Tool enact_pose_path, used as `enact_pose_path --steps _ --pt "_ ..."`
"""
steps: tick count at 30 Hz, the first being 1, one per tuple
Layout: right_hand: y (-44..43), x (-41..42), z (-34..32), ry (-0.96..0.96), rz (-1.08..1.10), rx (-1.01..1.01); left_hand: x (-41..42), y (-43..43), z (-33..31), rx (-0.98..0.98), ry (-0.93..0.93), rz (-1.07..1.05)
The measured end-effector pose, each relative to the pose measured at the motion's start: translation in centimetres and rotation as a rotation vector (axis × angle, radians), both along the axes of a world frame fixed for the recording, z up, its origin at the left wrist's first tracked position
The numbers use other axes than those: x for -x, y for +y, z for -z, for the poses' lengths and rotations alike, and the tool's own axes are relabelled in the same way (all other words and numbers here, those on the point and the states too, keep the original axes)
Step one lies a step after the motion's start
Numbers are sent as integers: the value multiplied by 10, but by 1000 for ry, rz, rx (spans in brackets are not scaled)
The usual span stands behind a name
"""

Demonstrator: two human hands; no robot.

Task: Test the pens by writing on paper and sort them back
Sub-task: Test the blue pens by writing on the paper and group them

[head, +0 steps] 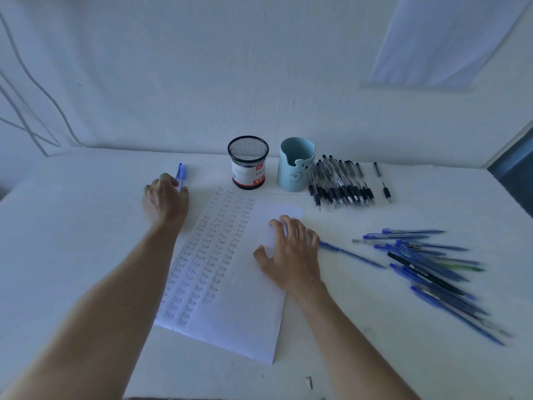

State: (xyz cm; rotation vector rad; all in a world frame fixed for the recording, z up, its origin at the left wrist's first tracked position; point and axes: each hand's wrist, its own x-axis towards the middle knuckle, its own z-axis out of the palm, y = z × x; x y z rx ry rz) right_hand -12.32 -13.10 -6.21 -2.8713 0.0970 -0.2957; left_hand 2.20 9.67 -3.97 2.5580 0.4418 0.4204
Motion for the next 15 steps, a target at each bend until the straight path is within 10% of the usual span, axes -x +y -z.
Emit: enact_pose_path --steps 9,15 --pt "1 2 -1 -1 -1 0 48 -37 -15 71 -207 317" --pt "-1 4 -2 16 -20 -49 101 -67 6 -120 66 631"
